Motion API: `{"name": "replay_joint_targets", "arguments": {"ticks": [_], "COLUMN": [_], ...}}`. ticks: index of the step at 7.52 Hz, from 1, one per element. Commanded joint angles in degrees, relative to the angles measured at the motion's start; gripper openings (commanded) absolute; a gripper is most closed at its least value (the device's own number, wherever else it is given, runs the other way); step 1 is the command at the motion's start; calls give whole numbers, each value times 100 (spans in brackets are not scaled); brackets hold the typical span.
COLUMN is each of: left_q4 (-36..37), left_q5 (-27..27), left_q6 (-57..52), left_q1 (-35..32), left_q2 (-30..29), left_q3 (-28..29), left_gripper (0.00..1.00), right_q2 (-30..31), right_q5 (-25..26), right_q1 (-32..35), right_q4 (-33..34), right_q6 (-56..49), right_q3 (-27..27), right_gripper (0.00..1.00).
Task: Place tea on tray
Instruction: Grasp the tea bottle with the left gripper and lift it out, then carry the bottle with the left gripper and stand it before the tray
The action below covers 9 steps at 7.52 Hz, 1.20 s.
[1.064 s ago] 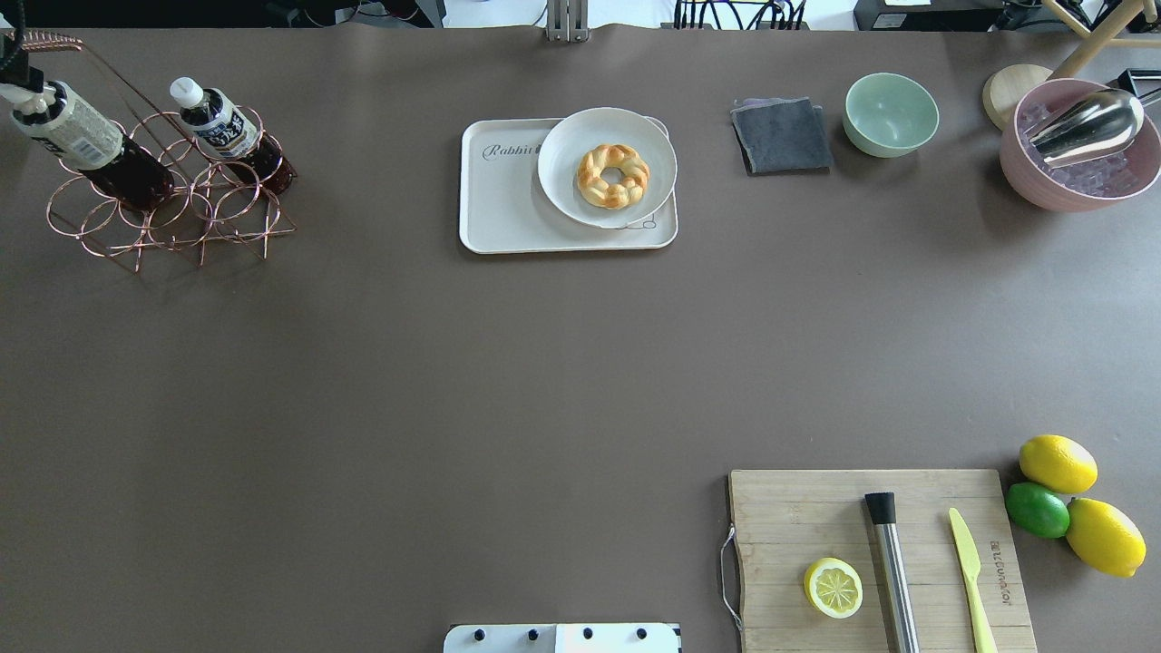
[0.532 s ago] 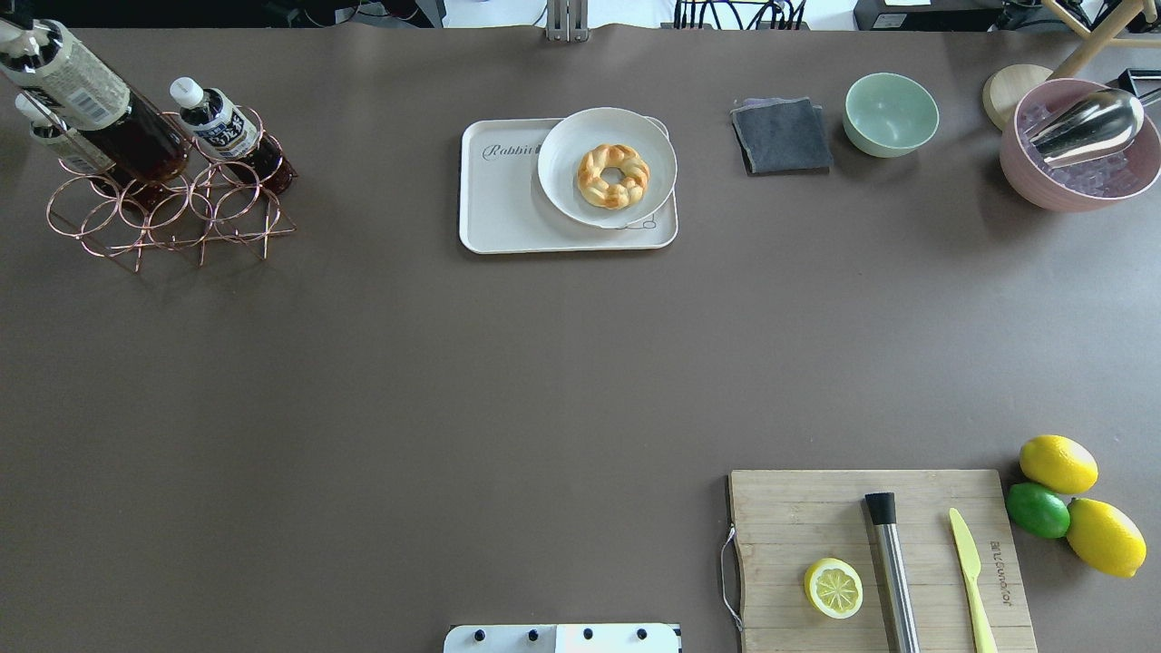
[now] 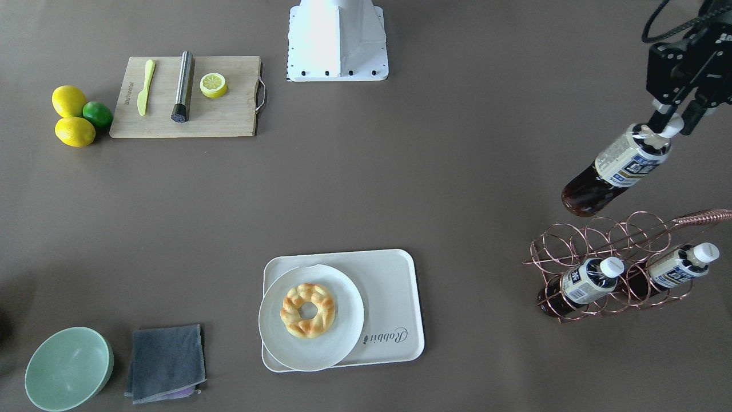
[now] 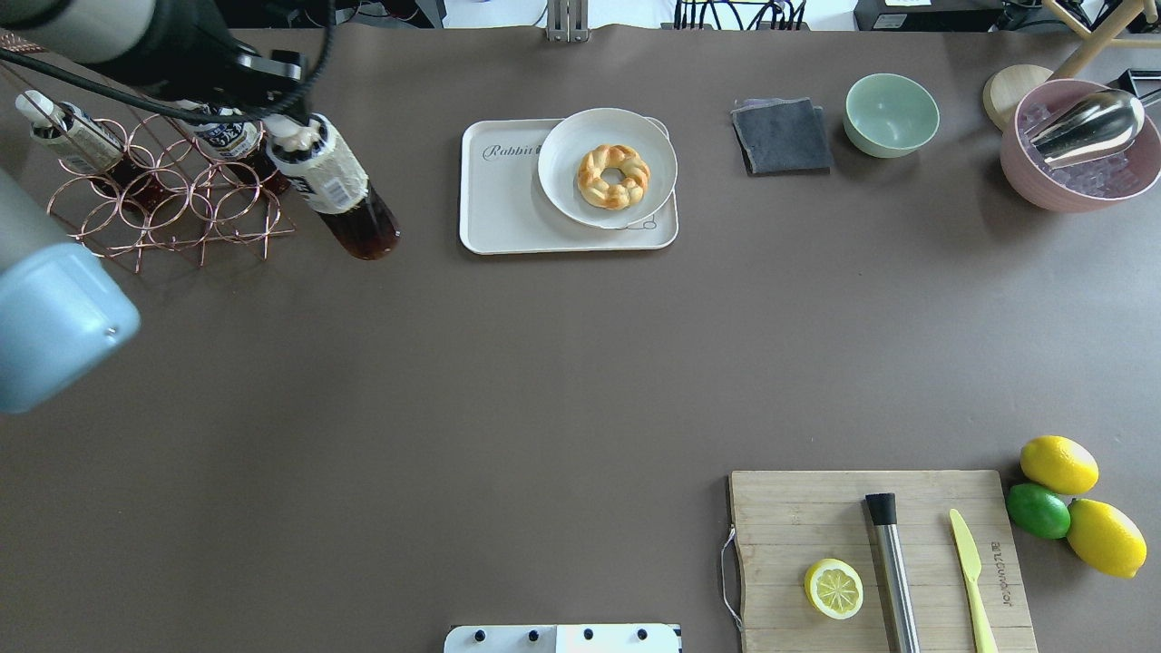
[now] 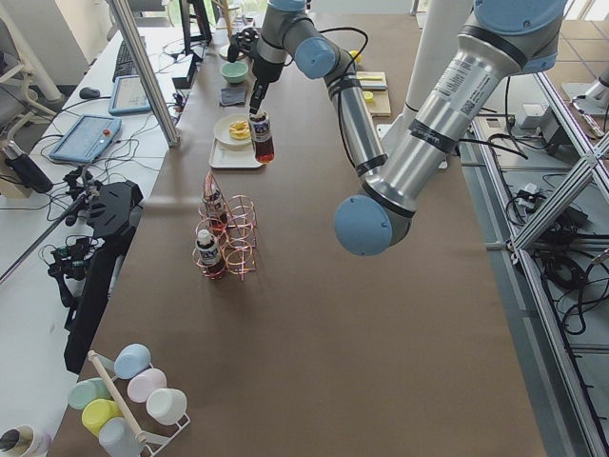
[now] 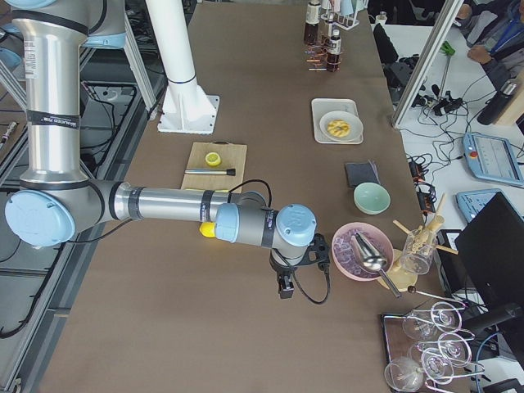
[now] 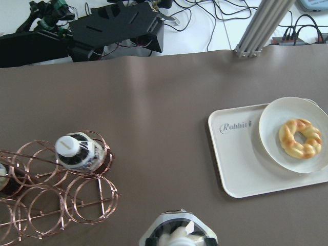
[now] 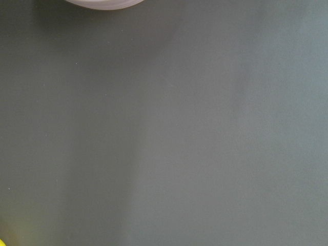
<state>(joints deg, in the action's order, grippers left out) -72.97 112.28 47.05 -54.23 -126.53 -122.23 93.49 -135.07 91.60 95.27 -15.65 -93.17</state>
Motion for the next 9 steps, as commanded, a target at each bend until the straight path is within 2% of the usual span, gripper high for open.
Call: {"name": "replay_joint_targets", "arguments": {"ticks": [1, 4, 6, 9], "left_q4": [195, 99, -470, -526], "left_q5": [-1231, -1858, -1859, -1868], "left_q6": [961, 1280, 1429, 1439], "left_q1": [1603, 2538, 2733, 2768], "left_q2": [-1256, -1427, -1331, -1305], "left_q3": [846, 1236, 1569, 1580], "left_gripper": [0, 0, 0, 0], "right_q2": [-15, -50, -59, -68], "right_q5": [-2, -11, -11, -11], "right_q1": [-19, -72, -72, -72], "right_q4": [1, 1, 1, 1], "right_q6": [0, 0, 0, 9], "right_q3": [1, 36, 36, 27], "right_gripper": [100, 100, 100, 100]}}
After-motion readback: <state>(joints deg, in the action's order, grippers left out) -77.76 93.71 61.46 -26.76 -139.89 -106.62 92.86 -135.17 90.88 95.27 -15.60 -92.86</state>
